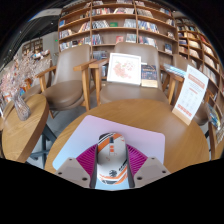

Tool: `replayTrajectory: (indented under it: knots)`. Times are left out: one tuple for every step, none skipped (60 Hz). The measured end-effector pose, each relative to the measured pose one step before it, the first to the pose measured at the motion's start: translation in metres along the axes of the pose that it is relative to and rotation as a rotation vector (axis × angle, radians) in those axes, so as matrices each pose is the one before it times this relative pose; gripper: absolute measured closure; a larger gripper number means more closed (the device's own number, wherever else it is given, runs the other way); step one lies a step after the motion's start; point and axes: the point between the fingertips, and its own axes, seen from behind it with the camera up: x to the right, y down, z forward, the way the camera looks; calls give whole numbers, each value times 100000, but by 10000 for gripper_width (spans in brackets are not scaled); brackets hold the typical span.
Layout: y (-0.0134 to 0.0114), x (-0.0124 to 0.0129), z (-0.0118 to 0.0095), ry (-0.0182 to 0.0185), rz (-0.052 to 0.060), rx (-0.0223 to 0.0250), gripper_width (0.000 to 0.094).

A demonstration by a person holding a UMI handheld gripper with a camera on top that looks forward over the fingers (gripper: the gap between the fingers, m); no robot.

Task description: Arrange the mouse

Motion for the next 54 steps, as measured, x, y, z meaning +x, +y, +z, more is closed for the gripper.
replayTrajectory:
  knots:
    - [180,123,131,651,-37,-252,501]
    - [62,437,200,147,99,-227,494]
    - [367,5,56,435,103,-7,484]
    - [52,-80,-1,-38,116,474,473]
    - [-158,-36,16,76,66,1090,464]
    - [-31,-8,4,179,-120,587,457]
    - [66,37,14,230,-297,121,448]
    - [138,-3,16,185,-577,-158,439]
    - [147,1,15,93,-752,-301,427]
    - [-41,129,59,-68,-639,-392,417]
    - [-4,-14,-59,139,-462,561,407]
    - [-93,-48,-108,204,-187,586,381]
    - [-54,19,-59,281,-260,347,342]
    - [-17,41,-88,448,-65,107,292]
    - [-12,25,-69,416,33,21,242]
    - [-31,-13,-99,189,155,-12,194]
    - [-33,-36,-170,128,235,-72,158]
    - [-52,-38,-217,-23,283,29,138]
    - [-95,-110,-296,-403,230,188,123]
    - [-140,-105,-342,-414,333,339,112]
    - [-149,-102,-591,-751,273,460,98]
    - [-194,-195,-415,-777,372,565,83]
    - [-188,-143,-537,-613,287,493,71]
    - [-199,-97,-736,-394,139,491,71]
    - [-223,-92,-606,-415,209,715,74]
    - [-271,2,-697,-80,304,935,80]
    - [-272,7,-750,117,374,1101,83]
    - [-281,28,-800,135,267,1096,84]
    - [-230,33,-845,180,186,963,84]
    - [-341,48,-771,176,160,625,83]
    - [-126,19,-1010,400,210,806,82]
    - [-114,118,-883,415,249,658,85]
    - [-70,99,-962,422,196,594,85]
    - [-40,82,-951,280,82,564,81]
    - [-7,36,-986,114,55,508,83]
    - [-9,64,-968,42,132,571,81]
    - [-13,26,-985,53,286,587,81]
    - [-11,69,-896,-50,239,617,80]
    - [85,-33,-981,-58,-80,604,79]
    - [-55,-62,-877,-207,-313,494,81]
    - [3,19,-895,-269,-399,709,80]
    - [42,42,-919,-75,-265,846,80]
    - [43,96,-917,188,-104,876,82]
    - [74,91,-885,323,-169,814,79]
    - [123,118,-844,395,-280,733,79]
    - [134,134,-856,401,-347,615,79]
    - [393,560,-884,173,-319,567,79]
    - [66,-180,-772,679,25,192,80]
    - [223,130,-764,446,255,260,81]
    - [227,112,-720,292,357,269,79]
    - [250,51,-688,97,270,338,79]
    - [224,20,-651,-106,161,320,79]
    - [248,8,-611,-145,113,151,78]
    - [273,30,-626,-17,184,11,80]
